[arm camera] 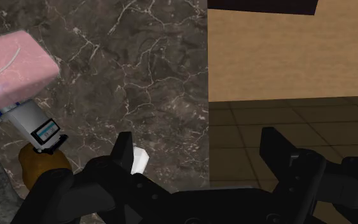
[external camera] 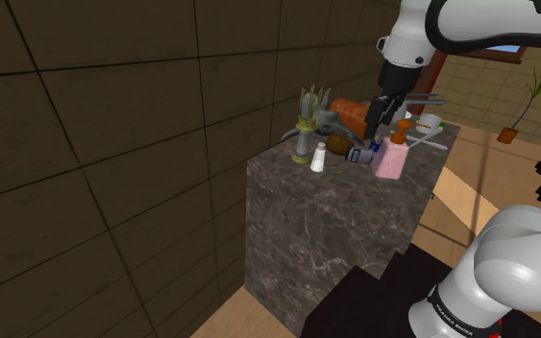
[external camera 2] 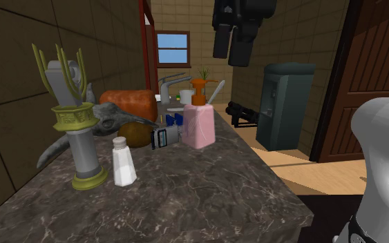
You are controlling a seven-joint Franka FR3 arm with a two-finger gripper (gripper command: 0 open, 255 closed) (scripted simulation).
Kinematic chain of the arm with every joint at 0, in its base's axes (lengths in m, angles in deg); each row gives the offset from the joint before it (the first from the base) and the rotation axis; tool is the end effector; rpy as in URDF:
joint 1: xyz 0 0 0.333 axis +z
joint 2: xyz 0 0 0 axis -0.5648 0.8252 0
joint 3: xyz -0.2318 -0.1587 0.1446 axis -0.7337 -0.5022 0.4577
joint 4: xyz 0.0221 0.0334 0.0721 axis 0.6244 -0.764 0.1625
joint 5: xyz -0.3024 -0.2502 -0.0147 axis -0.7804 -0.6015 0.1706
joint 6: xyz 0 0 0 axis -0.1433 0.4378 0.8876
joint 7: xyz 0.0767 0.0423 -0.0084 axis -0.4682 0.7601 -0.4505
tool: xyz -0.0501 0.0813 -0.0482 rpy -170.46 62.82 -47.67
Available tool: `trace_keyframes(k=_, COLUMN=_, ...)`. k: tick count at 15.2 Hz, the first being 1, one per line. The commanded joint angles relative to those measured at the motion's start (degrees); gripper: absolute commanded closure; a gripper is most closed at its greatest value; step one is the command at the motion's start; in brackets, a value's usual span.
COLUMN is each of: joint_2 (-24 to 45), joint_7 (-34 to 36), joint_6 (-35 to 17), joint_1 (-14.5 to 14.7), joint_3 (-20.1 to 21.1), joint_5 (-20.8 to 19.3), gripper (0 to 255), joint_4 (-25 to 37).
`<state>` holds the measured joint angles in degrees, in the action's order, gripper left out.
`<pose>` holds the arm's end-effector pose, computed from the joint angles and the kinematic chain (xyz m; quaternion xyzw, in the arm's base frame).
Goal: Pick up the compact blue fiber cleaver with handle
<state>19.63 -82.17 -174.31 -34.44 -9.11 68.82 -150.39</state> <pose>0.3236 0.0017 0.6059 0.9972 0.0383 0.0376 0.0522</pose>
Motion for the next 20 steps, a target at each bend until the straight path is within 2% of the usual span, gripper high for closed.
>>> trace_keyframes(k=1, joint_2=0.00, joint_7=0.00, joint_6=0.00, joint_1=0.00, joint_3=0.00, joint_5=0.00, gripper=0, joint_4=0.00)
trace_keyframes(k=6, joint_2=2.45, joint_7=-8.73, joint_6=-6.07, joint_1=-0.87, joint_3=-6.50, joint_5=-3.26, gripper=0, joint_4=-3.18)
trace_keyframes(k=12, joint_2=8.67, joint_7=-19.18, joint_6=-13.77, joint_1=-1.68, joint_3=-14.33, joint_5=-6.20, gripper=0, joint_4=-4.04)
trace_keyframes(k=20, joint_2=21.93, joint_7=-33.96, joint_6=-23.69, joint_1=-1.22, joint_3=-24.59, joint_5=-6.09, gripper=0, joint_4=-0.16)
